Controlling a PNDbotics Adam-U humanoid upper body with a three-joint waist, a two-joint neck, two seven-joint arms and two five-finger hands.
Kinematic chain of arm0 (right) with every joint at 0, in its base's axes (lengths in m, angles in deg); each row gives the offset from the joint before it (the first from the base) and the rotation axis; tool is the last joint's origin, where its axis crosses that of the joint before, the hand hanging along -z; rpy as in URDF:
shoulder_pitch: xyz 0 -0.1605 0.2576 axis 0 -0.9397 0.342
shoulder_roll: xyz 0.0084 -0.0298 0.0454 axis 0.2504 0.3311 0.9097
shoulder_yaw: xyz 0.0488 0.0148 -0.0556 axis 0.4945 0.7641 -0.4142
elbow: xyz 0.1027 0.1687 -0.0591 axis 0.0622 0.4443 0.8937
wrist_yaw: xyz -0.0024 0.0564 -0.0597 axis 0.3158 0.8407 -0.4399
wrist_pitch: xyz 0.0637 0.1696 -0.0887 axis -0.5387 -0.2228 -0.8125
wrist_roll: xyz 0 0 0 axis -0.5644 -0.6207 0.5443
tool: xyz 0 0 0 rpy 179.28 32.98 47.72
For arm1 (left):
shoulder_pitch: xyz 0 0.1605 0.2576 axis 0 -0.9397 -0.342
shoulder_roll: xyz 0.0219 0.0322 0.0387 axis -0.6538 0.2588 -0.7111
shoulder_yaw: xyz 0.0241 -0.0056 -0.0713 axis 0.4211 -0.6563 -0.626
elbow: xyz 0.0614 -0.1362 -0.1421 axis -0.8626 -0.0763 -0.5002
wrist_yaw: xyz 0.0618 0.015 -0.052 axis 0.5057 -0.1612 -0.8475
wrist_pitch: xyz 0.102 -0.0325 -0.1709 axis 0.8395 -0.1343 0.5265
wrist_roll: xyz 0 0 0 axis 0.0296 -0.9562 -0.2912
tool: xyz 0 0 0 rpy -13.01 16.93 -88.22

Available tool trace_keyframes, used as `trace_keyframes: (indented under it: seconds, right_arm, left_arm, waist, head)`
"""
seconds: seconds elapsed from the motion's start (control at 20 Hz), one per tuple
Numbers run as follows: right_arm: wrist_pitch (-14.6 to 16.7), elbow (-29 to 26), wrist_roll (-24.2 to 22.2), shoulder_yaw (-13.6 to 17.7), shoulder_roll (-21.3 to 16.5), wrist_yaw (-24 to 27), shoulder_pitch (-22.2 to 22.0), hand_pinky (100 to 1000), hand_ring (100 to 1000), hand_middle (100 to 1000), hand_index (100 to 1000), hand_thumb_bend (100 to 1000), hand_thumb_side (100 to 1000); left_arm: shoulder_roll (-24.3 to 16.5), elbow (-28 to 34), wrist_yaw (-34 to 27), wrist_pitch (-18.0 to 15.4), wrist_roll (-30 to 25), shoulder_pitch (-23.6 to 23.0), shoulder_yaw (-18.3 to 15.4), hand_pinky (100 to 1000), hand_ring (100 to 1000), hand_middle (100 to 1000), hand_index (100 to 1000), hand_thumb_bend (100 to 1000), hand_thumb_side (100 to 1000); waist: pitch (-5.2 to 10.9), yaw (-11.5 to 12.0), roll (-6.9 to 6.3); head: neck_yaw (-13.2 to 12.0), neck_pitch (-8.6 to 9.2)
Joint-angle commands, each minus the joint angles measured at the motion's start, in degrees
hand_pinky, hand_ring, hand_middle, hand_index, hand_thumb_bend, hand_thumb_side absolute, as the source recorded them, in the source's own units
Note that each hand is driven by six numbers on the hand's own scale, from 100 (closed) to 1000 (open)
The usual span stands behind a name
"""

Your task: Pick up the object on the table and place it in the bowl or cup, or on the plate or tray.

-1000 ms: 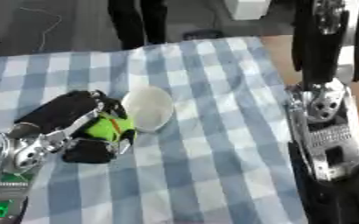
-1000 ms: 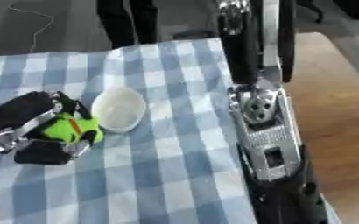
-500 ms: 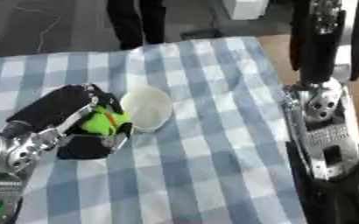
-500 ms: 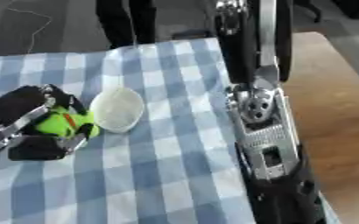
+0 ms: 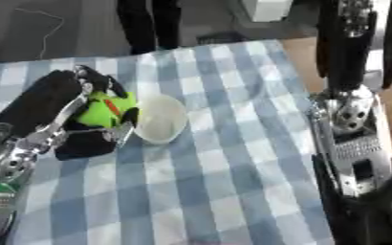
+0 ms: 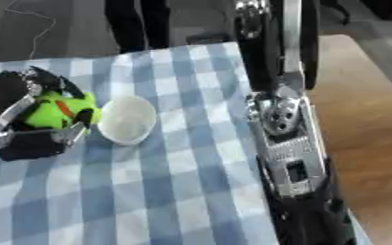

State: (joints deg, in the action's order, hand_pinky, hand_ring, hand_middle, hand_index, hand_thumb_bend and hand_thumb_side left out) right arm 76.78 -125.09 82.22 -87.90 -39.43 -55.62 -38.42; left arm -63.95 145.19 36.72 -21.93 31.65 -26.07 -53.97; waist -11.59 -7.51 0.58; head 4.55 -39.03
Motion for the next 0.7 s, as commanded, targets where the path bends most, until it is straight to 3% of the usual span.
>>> trace_keyframes:
  seconds: [0.05, 0.45, 0.7]
  right_arm:
    - [0.16, -0.75, 0.04, -0.10, 0.06, -0.28, 0.78, 550, 457, 584, 651, 100, 925]
    - [0.29, -0.75, -0.10, -0.25, 0.45, -0.13, 0.88, 550, 457, 584, 651, 100, 925]
    - [0.35, -0.75, -0.20, -0.34, 0.68, 0.05, 0.87, 550, 457, 584, 651, 100, 925]
  left_arm:
    - [-1.98, 0.32, -0.80, -1.03, 4.28, 1.52, 1.18, 100, 100, 100, 100, 100, 658]
    - [-2.15, -7.97, -0.95, -5.82, 15.61, 4.98, 5.48, 100, 100, 100, 100, 100, 665]
    - [-1.10, -14.56, 0.11, -8.44, 18.92, 7.80, 7.12, 100, 100, 100, 100, 100, 663]
  waist:
    - [0.76, -0.21, -0.10]
    - [0.62, -0.80, 0.04]
    - [0.55, -1.07, 0.18]
  head:
    - [0.34, 0.82]
    - [-0.45, 1.69]
    - [-1.72, 2.47]
